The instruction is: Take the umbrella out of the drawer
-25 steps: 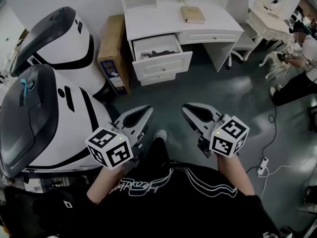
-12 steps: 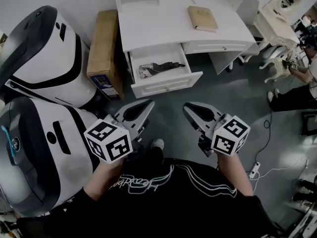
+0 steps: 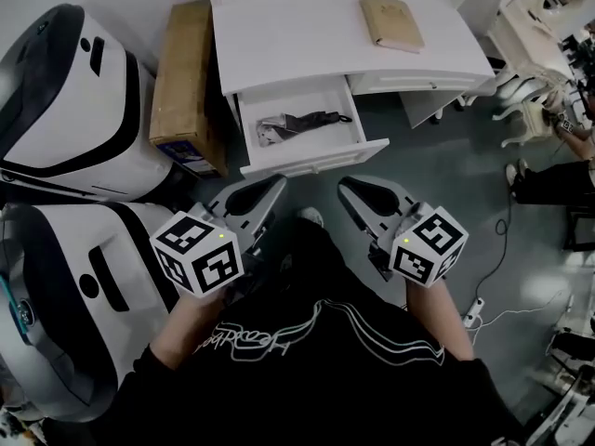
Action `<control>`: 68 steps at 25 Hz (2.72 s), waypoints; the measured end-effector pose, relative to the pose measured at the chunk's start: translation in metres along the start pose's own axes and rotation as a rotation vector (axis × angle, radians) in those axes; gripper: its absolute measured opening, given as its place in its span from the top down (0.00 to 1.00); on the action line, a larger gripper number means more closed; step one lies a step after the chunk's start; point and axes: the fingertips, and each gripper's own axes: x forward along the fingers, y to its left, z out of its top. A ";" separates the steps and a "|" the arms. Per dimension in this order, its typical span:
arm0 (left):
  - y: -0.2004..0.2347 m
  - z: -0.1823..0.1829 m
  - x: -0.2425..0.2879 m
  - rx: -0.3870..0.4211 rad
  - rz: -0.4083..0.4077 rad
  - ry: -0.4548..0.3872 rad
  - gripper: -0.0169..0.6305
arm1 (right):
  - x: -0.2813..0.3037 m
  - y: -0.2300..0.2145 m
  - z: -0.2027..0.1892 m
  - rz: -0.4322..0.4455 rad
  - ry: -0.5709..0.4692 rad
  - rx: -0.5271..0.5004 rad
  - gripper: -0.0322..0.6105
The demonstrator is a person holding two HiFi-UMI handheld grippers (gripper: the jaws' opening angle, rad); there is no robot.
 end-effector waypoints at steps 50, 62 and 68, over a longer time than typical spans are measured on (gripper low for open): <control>0.238 0.043 0.107 -0.269 0.426 -0.041 0.94 | 0.298 -0.276 -0.208 0.447 1.046 -0.979 0.58; 0.246 0.020 0.091 -0.317 0.429 -0.034 0.94 | 0.310 -0.282 -0.236 0.434 1.106 -0.969 0.58; 0.253 0.013 0.082 -0.320 0.444 -0.050 0.94 | 0.313 -0.283 -0.237 0.429 1.126 -0.938 0.58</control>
